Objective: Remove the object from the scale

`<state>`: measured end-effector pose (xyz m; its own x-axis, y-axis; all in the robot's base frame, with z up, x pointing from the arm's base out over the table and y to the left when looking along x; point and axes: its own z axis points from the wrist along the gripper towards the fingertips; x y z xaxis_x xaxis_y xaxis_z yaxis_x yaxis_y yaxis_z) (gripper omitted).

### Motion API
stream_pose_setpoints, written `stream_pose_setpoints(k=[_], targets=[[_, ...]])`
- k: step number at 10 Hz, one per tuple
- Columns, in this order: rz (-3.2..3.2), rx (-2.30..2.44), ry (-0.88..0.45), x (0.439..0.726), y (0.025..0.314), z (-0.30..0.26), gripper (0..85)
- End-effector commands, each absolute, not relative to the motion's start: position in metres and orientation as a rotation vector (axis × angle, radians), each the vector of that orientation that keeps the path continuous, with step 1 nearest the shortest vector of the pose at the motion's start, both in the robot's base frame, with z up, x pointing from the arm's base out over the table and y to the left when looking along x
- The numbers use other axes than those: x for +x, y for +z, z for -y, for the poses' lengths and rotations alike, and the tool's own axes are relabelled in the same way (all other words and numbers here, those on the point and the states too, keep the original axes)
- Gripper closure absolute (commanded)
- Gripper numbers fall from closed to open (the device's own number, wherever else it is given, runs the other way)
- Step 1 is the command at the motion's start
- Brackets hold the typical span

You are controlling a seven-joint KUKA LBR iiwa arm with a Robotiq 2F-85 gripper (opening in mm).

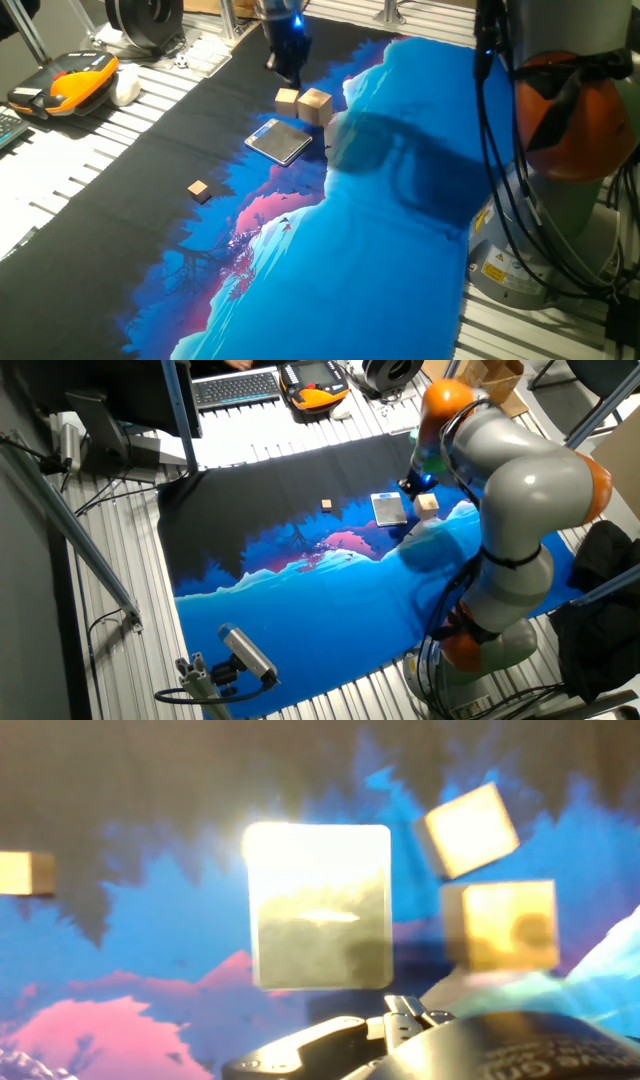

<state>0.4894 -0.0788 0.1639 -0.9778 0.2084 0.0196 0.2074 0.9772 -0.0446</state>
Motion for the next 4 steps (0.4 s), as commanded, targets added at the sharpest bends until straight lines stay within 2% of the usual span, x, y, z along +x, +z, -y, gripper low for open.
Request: stream_pose_setpoints(k=[1, 4], targets=[[3.098, -0.33, 0.048, 0.4854, 0.1626, 0.0744, 85.0], [3.101, -0.316, 0.034, 0.4832, 0.1607, 0.074, 85.0]])
